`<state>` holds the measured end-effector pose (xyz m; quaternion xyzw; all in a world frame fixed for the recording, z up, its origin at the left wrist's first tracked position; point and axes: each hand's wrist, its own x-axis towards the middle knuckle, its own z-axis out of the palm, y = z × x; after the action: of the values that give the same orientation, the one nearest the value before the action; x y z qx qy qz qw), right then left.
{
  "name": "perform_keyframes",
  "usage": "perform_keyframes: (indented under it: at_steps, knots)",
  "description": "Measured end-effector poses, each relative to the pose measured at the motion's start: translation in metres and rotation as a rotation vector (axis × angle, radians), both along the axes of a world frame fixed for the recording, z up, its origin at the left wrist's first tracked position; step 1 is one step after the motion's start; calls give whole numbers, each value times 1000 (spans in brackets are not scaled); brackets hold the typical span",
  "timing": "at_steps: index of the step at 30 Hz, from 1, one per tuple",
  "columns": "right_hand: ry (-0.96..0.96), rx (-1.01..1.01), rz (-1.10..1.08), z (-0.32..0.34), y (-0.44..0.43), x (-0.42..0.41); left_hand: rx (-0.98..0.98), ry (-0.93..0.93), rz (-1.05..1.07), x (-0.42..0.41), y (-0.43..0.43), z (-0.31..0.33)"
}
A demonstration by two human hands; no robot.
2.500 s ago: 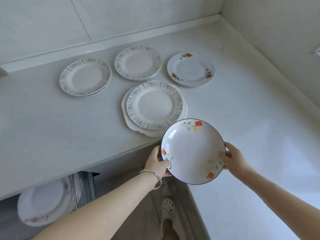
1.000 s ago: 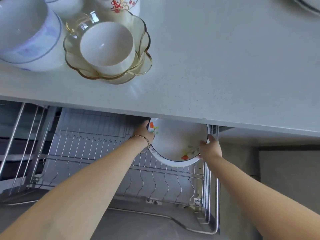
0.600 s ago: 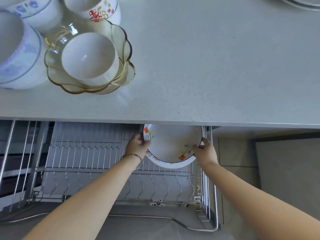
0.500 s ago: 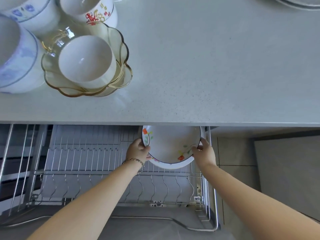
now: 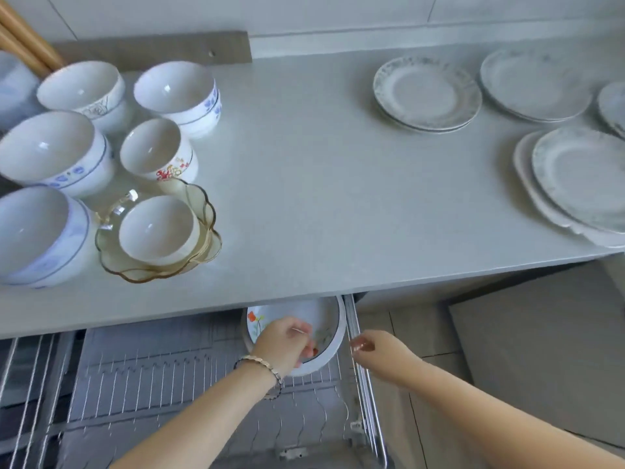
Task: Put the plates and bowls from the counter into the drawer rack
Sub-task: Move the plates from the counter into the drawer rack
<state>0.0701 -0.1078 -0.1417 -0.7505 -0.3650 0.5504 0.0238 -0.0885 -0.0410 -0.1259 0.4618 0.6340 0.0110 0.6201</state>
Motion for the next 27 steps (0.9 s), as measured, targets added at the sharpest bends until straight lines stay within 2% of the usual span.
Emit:
perform_keyframes:
  at_steps: [3,8,15,18,21,24,27]
  knots:
    - [-64,58,68,52,-8,51,106,-82,-75,41,1,51]
    - [-183,221,-104,103,-10,168,232,-151,-115,151,15,97]
    - [-358,314,-252,113,14,357,87,-192,29,336,30,98]
    - [-480,285,-366,108,23,434,94,-112,14,403,36,87]
    - [-532,265,-471,100,30,494,168,79,-49,452,45,73]
    - [-493,245,-566,87,33,532,184,169,4,483,53,58]
    - [-394,194,-572,69,31,548,158,184,36,498,52,38]
